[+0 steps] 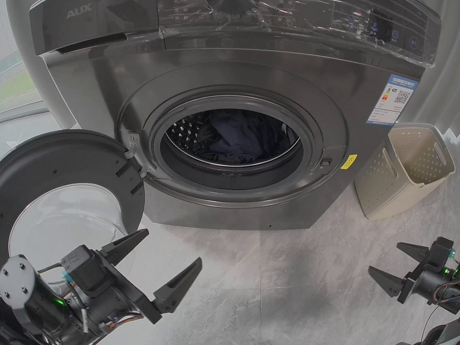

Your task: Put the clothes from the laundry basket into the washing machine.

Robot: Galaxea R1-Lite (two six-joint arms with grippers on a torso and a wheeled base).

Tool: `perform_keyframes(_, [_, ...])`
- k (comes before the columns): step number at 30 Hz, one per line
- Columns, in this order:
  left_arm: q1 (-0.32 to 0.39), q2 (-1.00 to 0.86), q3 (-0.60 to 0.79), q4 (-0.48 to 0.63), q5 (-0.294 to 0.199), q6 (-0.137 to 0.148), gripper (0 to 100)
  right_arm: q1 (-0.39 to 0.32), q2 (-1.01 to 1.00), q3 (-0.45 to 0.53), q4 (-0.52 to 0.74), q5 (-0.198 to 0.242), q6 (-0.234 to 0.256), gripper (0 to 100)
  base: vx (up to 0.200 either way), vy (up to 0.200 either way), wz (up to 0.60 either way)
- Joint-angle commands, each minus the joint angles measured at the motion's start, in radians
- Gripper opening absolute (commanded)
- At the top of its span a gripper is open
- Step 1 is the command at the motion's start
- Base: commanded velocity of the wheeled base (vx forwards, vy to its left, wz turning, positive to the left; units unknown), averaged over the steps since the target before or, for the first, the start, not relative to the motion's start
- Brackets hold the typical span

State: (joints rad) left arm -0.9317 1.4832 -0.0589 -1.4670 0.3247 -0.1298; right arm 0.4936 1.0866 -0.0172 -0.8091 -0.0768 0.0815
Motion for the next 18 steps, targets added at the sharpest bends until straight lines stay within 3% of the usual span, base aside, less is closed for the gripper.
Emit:
perform_keyframes(1, [0.106,-0.337,0.059,0.197,0.02,0.018,100,-0.15,-0.487,0.013,0.291,-0.024,-0.02,100,-0.2,0.0,0.0])
perform_keyframes(8, [0.209,-0.566,0.059,0.416,0.008,0.009,100,-0.233,-0.732,-0.026,0.498,-0.026,-0.02,100,-0.2,0.0,0.0])
perform_keyframes(12, [0.317,-0.787,0.059,0.617,-0.018,0.009,100,-0.28,-0.884,-0.032,0.651,-0.026,-0.022,100,-0.2,0.0,0.0])
perform_keyframes(14, [0.389,-0.885,0.059,0.734,-0.042,0.019,100,-0.299,-0.918,-0.027,0.694,-0.026,-0.022,100,-0.2,0.0,0.0])
perform_keyframes(17, [0.522,-1.049,0.059,0.893,-0.111,0.068,100,-0.331,-0.97,0.002,0.728,-0.026,-0.022,100,-0.2,0.0,0.0])
perform_keyframes(18, [0.559,-1.095,0.059,0.952,-0.134,0.071,100,-0.342,-0.99,0.017,0.734,-0.031,-0.023,100,0.0,0.0,0.0])
